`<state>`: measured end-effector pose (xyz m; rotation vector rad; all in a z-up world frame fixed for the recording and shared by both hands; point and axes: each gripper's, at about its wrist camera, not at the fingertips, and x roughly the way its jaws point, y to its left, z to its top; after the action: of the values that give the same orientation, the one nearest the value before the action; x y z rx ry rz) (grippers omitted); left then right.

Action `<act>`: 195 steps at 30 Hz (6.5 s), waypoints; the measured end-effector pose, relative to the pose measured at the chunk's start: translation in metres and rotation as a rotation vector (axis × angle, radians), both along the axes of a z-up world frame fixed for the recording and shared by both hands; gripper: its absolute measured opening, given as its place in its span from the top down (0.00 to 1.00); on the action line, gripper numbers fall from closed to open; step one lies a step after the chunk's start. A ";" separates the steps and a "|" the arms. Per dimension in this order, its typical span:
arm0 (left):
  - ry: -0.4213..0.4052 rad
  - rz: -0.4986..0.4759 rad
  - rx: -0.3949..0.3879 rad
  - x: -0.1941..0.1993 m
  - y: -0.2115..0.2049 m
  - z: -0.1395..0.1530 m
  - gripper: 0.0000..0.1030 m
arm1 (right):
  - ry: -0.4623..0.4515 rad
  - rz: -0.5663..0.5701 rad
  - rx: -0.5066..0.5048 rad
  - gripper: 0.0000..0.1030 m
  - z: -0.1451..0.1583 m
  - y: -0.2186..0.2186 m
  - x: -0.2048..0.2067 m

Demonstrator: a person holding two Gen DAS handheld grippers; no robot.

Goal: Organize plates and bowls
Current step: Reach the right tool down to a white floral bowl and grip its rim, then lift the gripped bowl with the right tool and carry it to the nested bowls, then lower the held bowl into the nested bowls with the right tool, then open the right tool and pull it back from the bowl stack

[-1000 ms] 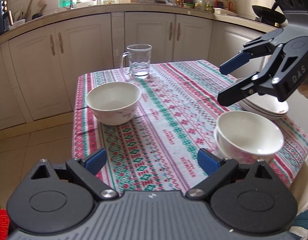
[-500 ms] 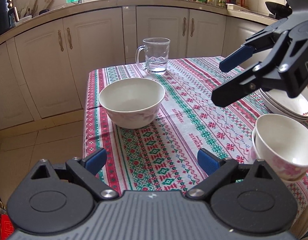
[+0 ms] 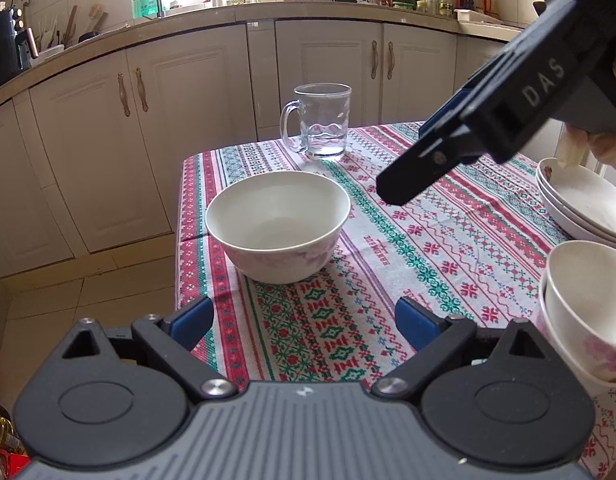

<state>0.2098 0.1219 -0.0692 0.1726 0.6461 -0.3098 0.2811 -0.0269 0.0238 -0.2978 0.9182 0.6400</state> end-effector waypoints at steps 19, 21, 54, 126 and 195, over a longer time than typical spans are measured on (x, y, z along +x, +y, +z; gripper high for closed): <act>-0.057 -0.031 -0.013 0.043 0.003 -0.005 0.06 | 0.153 -0.056 0.041 0.07 -0.017 0.026 0.076; -0.055 -0.036 -0.008 0.046 0.002 -0.007 0.06 | 0.167 -0.060 0.045 0.07 -0.021 0.028 0.081; -0.064 -0.071 0.003 0.069 0.001 -0.018 0.10 | 0.244 -0.023 0.086 0.45 -0.054 0.039 0.110; 0.037 -0.265 -0.049 -0.111 -0.120 0.055 0.10 | 0.093 -0.085 0.191 0.43 0.011 -0.130 -0.130; 0.027 -0.279 0.023 -0.130 -0.097 0.051 0.05 | -0.159 -0.055 0.129 0.00 0.011 -0.139 -0.193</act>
<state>0.0802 0.0253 -0.0179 0.2816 0.6524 -0.5745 0.0882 -0.1663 0.0351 -0.2036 0.7269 0.6128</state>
